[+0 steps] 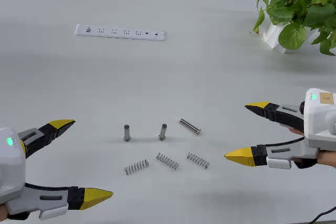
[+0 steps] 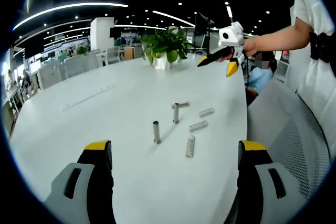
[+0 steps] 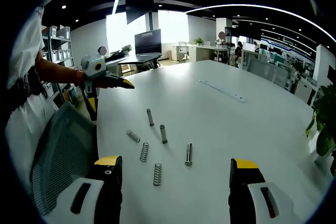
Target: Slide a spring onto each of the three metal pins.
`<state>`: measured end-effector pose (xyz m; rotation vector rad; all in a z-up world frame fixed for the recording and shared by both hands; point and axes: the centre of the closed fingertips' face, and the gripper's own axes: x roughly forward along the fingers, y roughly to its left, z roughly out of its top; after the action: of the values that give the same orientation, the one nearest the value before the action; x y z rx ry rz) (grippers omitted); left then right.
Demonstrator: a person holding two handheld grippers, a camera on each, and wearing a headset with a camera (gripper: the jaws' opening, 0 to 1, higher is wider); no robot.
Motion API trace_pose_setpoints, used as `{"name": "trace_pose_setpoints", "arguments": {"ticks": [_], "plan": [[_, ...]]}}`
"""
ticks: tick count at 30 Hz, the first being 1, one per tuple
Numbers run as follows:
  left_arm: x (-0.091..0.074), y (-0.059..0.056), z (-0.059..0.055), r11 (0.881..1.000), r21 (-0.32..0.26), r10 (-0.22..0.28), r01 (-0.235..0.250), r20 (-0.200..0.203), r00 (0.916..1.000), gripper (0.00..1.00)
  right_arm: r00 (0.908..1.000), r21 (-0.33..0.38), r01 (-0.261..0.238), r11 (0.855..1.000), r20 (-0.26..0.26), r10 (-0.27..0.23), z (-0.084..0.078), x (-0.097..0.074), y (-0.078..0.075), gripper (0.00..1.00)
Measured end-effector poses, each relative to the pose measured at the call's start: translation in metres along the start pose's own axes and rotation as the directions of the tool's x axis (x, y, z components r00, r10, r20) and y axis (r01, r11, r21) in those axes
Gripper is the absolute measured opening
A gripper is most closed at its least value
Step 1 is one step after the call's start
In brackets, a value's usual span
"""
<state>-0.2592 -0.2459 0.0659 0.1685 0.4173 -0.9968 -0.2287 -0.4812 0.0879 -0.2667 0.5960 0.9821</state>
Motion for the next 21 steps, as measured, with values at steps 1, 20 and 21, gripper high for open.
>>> {"name": "trace_pose_setpoints", "arguments": {"ticks": [1,20,21], "plan": [[0.0,0.001,0.0,1.0,0.0,0.001,-0.001,-0.001,1.0,0.99,1.0,0.0,-0.003,1.0,-0.002,0.003,0.002,0.002,-0.001,0.84],[0.005,0.009,-0.002,1.0,-0.015,-0.001,0.001,0.006,1.0,0.99,0.9958,-0.033,-0.056,0.998,-0.074,0.053,0.012,0.039,-0.012,0.72],[0.005,0.009,-0.001,1.0,-0.015,-0.001,0.001,0.007,1.0,0.99,0.9953,-0.033,-0.057,0.998,-0.08,0.054,0.012,0.041,-0.013,0.7]]}}
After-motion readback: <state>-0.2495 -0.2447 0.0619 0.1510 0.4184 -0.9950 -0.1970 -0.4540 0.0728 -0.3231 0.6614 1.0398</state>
